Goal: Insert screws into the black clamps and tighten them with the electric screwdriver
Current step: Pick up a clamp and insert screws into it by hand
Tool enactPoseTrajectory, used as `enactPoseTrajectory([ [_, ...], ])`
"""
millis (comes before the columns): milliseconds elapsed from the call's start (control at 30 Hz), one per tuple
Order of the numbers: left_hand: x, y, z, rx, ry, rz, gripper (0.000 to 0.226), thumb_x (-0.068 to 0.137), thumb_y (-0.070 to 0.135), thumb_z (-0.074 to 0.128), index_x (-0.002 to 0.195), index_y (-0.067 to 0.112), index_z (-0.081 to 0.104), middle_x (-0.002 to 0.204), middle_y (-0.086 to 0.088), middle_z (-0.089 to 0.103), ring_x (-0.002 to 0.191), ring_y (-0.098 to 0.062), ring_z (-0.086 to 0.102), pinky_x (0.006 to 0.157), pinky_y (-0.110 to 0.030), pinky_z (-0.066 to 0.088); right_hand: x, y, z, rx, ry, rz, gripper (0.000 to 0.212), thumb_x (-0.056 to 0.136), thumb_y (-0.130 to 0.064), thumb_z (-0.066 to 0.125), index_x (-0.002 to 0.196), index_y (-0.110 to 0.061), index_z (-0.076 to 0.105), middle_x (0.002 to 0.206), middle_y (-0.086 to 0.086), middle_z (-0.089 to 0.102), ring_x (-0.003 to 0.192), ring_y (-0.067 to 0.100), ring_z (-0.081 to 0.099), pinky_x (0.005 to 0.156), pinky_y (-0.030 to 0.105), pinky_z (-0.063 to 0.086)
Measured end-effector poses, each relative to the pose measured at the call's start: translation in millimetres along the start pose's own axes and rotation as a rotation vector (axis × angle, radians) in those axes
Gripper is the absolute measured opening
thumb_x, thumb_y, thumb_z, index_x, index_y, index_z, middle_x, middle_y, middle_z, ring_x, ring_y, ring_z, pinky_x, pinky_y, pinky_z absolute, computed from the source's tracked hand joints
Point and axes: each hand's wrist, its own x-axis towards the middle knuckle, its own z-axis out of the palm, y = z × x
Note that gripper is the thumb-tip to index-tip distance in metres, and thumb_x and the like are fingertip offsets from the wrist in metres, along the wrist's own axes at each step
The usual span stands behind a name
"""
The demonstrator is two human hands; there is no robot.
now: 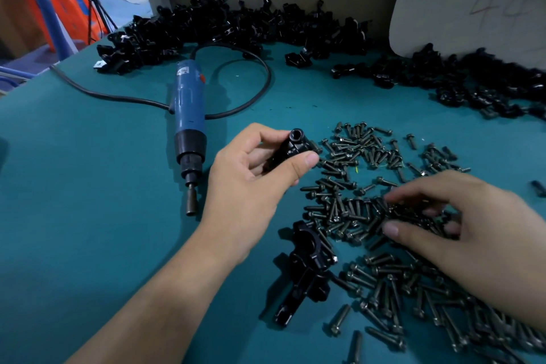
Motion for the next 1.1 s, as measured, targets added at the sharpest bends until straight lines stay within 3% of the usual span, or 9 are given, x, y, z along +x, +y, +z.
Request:
enactPoseTrajectory([
  [67, 0, 0, 0, -0.004, 0.0, 0.001, 0.021, 0.08, 0.015, 0.087, 0.092, 0.022, 0.071, 0.092, 0.0, 0.08, 0.081, -0.014, 0.074, 0.074, -0.022, 0.058, 2, -5, 6, -0.059, 0.005, -0.045, 0.041, 0.073, -0.076, 0.05, 0.11, -0.06, 0.061, 0.108, -0.039, 0.049, 0.106, -0.012, 0.042, 0.09, 0.025, 0.038],
  [133, 0, 0, 1, -0.006, -0.001, 0.002, 0.021, 0.078, 0.017, 0.087, 0.092, 0.022, 0.071, 0.093, 0.0, 0.08, 0.081, -0.014, 0.074, 0.073, -0.021, 0.057, 5, -10, 14, -0.109, -0.006, -0.075, 0.044, 0.079, -0.071, 0.05, 0.12, -0.057, 0.059, 0.11, -0.04, 0.042, 0.113, -0.006, 0.033, 0.096, 0.024, 0.028],
  [367, -1, 0, 1, -0.002, -0.013, 0.028, 0.024, 0.073, 0.026, 0.086, 0.091, 0.022, 0.071, 0.092, 0.0, 0.08, 0.08, -0.013, 0.073, 0.075, -0.022, 0.058, 5, -15, 20, -0.013, 0.013, -0.056, 0.007, 0.085, -0.055, 0.06, 0.091, -0.05, 0.059, 0.104, -0.035, 0.051, 0.11, -0.004, 0.038, 0.092, 0.022, 0.028],
  [533, -2, -1, 1, 0.047, -0.03, 0.045, 0.021, 0.076, 0.026, 0.087, 0.089, 0.026, 0.071, 0.094, 0.002, 0.08, 0.085, -0.013, 0.074, 0.078, -0.024, 0.058, 1, -16, 18, -0.065, 0.011, -0.093, 0.021, 0.081, -0.061, 0.059, 0.098, -0.049, 0.064, 0.106, -0.034, 0.05, 0.11, -0.003, 0.038, 0.097, 0.025, 0.03],
  [867, -1, -4, -1, 0.099, -0.044, 0.067, 0.022, 0.08, 0.024, 0.089, 0.091, 0.03, 0.071, 0.097, 0.004, 0.08, 0.092, -0.014, 0.076, 0.084, -0.03, 0.059, -3, -21, 19, -0.107, 0.064, -0.149, 0.01, 0.081, -0.039, 0.07, 0.087, -0.043, 0.076, 0.089, -0.028, 0.055, 0.095, 0.005, 0.049, 0.082, 0.019, 0.036],
  [1000, -2, -4, 0, 0.115, -0.079, 0.09, 0.025, 0.079, 0.025, 0.089, 0.092, 0.036, 0.071, 0.099, 0.006, 0.08, 0.094, -0.013, 0.076, 0.09, -0.033, 0.06, -3, -20, 27, -0.049, 0.09, -0.177, 0.006, 0.091, -0.039, 0.056, 0.092, -0.045, 0.057, 0.098, -0.029, 0.051, 0.103, -0.002, 0.045, 0.081, 0.016, 0.036],
  [1100, -4, -2, 2, 0.11, -0.13, 0.096, 0.025, 0.079, 0.024, 0.089, 0.092, 0.036, 0.071, 0.1, 0.006, 0.08, 0.095, -0.012, 0.077, 0.088, -0.028, 0.06, -1, -20, 33, 0.174, 0.212, -0.152, 0.007, 0.098, -0.039, 0.046, 0.1, -0.044, 0.051, 0.094, -0.025, 0.058, 0.086, -0.005, 0.056, 0.061, 0.02, 0.043],
])
